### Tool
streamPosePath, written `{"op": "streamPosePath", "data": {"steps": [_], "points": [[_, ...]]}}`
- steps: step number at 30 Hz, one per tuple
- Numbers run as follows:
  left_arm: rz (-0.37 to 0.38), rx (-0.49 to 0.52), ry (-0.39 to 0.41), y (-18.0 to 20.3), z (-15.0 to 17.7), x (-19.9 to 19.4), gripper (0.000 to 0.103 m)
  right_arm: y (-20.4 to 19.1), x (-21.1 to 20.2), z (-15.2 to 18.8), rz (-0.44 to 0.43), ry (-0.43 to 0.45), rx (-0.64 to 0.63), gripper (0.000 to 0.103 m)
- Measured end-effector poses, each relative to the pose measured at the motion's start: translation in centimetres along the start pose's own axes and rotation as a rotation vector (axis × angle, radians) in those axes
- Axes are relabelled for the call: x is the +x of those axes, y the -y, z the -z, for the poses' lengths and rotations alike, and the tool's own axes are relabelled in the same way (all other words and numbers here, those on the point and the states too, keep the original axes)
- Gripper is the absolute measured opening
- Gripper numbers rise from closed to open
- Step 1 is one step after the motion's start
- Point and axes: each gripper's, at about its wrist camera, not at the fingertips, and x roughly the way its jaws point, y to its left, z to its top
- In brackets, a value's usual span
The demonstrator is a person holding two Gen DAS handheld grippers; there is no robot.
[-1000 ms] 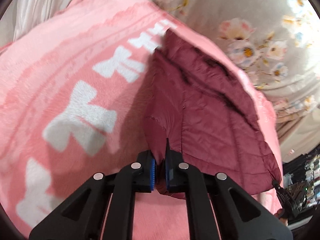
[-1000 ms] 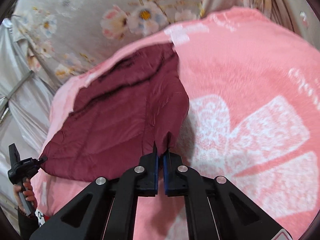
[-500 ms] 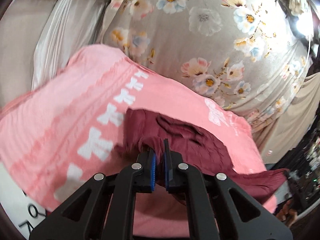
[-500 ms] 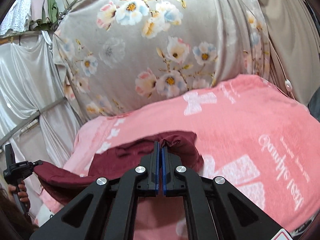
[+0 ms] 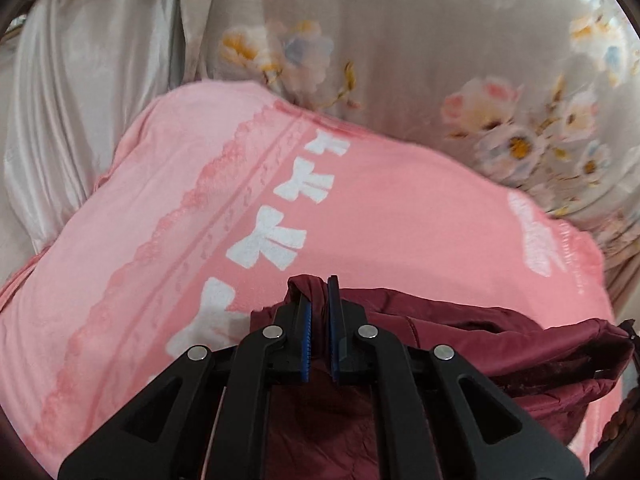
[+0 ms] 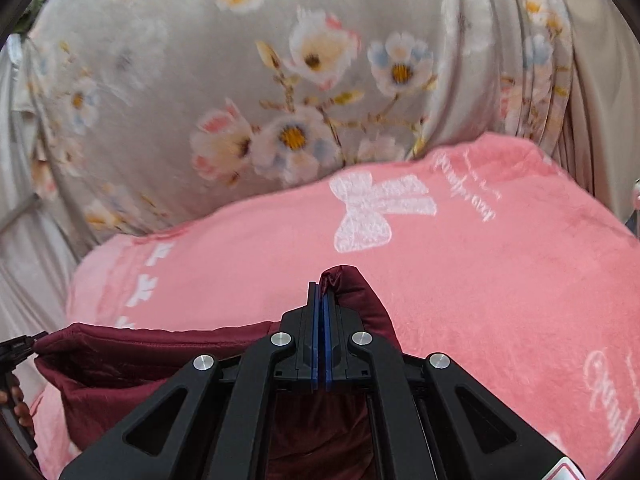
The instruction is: Fold large clothes
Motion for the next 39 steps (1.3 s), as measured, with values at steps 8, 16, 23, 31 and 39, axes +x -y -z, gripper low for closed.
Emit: {"op": "streamPosePath", "data": {"steps": [8, 16, 23, 31, 39], "points": [[-0.099, 0.023, -0.171, 0.2, 2.0, 12.8, 0.009, 0.2, 11.4, 2.8, 0.087, -0.169, -0.005, 0.001], [-0.069, 0.031, -0.126, 0.5, 3.6, 15.7, 0.014, 1.8, 15.5, 5.2, 0.093, -0.254, 0.037, 0.001], [-0.013, -0.025, -0.100, -0.3, 3.5, 16.1, 0.016, 2.9, 16.4, 5.4, 0.027, -0.280, 0.105, 0.007], [-0.064, -0.051, 0.060, -2.7, 1.2, 7.9, 0.077, 1.3, 6.7, 2.6, -0.039, -0.069, 0.068, 0.045], [0.105, 0.136, -0.056, 6.0, 1.2, 5.7, 0.077, -12.1, 12.0, 6.4, -0.106, -0.290, -0.301, 0.052]]}}
